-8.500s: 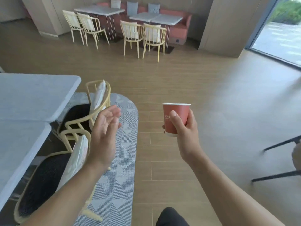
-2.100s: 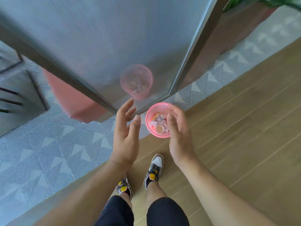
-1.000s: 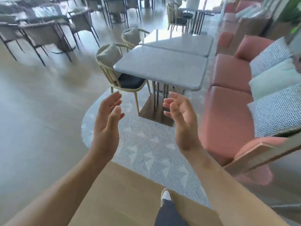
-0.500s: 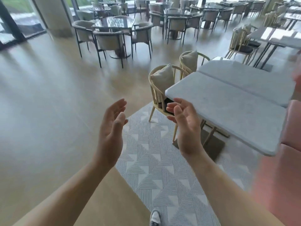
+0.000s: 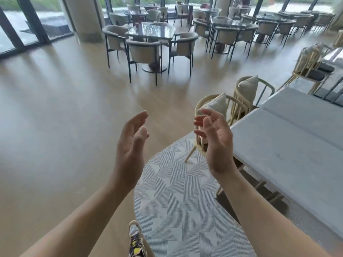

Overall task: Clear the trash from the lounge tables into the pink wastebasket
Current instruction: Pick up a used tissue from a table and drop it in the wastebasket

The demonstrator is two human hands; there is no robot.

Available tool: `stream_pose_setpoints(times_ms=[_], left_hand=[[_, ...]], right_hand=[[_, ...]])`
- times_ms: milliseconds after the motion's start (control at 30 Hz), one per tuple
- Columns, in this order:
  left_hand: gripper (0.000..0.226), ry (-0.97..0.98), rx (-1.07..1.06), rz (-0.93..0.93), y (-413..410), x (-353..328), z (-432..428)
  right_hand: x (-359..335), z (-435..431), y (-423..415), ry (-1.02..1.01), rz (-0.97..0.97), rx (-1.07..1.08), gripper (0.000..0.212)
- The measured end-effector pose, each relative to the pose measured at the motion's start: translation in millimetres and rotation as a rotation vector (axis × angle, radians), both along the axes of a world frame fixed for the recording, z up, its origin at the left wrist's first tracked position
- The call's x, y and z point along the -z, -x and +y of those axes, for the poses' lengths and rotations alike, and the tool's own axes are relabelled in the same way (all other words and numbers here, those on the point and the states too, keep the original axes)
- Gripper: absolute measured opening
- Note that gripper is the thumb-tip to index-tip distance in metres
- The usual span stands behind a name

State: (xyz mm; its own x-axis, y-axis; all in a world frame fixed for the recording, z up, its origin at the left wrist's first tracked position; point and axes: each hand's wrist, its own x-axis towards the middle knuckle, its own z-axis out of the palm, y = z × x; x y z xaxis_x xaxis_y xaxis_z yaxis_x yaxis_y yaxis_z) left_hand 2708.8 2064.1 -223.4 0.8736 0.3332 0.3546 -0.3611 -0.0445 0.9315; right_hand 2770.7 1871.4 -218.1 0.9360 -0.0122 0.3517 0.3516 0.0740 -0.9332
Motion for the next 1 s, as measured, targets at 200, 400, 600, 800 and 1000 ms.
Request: stream_pose_setpoints(times_ms=[200, 400, 600, 800, 1000], left_hand=[[0.044, -0.045, 0.054, 0.025, -129.8, -2.7, 87.1], [0.052, -0.058, 0.142, 0.032, -255.1, -15.0, 158.0], [0.052, -0.054, 0.216, 0.031, -378.0, -8.5, 185.1], [0.052, -0.047, 0.254, 0.012, -528.1, 4.2, 191.8], [0.049, -0.055, 0.271, -0.009, -694.7, -9.0, 185.3]], right_hand=[[2.6, 83.3, -121.3, -0.014, 0.014, 0.056, 0.043], [0.2, 143.5, -227.8, -0.026, 0.026, 0.113, 0.040], [13.4, 169.7, -340.3, -0.054, 0.045, 0.177, 0.040], [28.5, 181.4, -482.5, -0.068, 0.035, 0.235, 0.044], [10.7, 171.7, -649.1, -0.080, 0.012, 0.256, 0.039]])
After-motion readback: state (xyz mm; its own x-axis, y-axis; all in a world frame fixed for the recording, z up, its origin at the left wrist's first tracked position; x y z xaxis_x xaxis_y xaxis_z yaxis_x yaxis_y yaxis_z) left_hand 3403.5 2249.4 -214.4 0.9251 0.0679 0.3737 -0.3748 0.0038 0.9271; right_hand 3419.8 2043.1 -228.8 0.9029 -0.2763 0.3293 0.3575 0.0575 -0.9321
